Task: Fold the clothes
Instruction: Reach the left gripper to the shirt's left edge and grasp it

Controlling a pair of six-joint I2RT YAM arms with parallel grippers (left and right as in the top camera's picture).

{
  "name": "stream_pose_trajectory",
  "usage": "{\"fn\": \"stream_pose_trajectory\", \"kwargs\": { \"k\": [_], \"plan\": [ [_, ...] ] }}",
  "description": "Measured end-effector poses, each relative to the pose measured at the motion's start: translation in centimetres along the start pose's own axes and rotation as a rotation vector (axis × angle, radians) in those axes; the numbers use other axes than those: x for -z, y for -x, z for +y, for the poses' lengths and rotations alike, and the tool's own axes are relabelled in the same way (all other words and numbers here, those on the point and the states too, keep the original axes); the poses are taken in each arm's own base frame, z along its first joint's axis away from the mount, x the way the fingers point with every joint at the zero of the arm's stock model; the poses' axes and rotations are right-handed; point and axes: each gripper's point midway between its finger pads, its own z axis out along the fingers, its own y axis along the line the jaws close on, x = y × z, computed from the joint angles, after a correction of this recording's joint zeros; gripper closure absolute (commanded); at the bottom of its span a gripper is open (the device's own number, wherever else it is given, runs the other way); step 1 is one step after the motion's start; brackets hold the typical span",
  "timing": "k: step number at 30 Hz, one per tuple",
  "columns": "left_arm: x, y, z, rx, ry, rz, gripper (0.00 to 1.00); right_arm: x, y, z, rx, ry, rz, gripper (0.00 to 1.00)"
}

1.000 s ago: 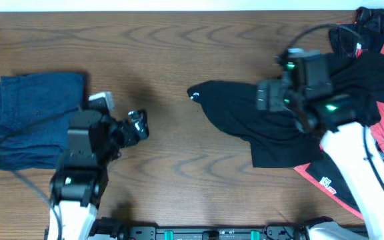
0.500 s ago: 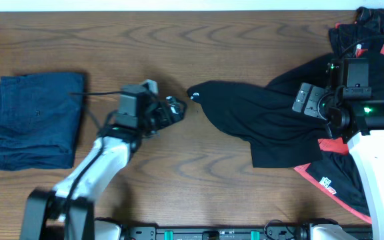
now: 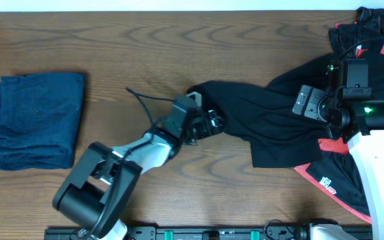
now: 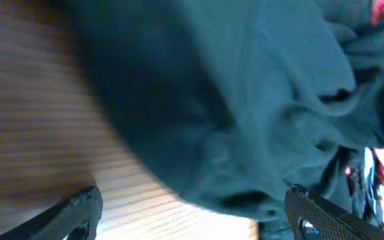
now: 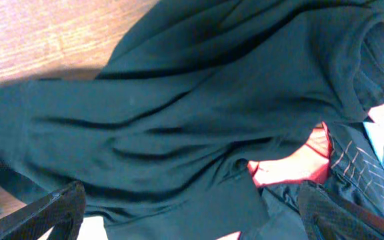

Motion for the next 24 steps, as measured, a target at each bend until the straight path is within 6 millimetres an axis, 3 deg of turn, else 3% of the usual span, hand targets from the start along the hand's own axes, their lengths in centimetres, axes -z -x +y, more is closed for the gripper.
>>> {"fn": "stream_pose_trajectory", "kwargs": {
  "k": [4,7,8,16,19,24],
  "plan": [
    [-1.1,-0.9,-1.3,-0.021,-0.018,-0.006,0.18,0.0,-0.1,0.0,0.001,-0.002,0.004,0.01],
    [-1.6,-1.2,-1.2,-0.005,0.003,-0.024,0.43,0.0,-0.3,-0.1,0.002,-0.004,0.011,0.01],
    [-1.7,-1.3,-1.1,0.006,0.013,-0.021,0.44,0.0,-0.3,-0.1,0.002,-0.005,0.014,0.01],
    [-1.9,-1.1,-0.5,0.037,0.036,-0.044,0.48,0.0,-0.4,-0.1,0.003,-0.005,0.018,0.01],
    [-2.0,-1.1,-0.4,0.04,0.043,-0.05,0.57,0.0,-0.5,-0.1,0.003,-0.005,0.02,0.01],
    [-2.0,-0.9,0.1,0.044,0.065,-0.067,0.58,0.0,-0.6,-0.2,0.004,-0.005,0.025,0.01]
  ]
}}
